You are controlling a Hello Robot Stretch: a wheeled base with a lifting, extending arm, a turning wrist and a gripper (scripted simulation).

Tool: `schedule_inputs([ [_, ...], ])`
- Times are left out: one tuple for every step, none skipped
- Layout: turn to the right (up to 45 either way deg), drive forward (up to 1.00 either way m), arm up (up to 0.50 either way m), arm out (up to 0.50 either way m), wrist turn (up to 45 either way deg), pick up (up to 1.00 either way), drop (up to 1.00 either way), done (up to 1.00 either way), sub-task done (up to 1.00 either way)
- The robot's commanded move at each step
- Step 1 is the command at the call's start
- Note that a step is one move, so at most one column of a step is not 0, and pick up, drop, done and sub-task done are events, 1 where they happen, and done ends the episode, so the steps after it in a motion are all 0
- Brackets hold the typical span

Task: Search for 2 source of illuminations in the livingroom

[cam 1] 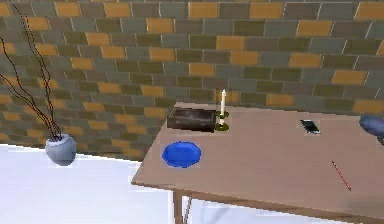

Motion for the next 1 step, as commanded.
schedule_inputs([
  [0.0, 0.00, 0.00, 0.00, 0.0, 0.00, 0.00, 1.00, 0.00],
])
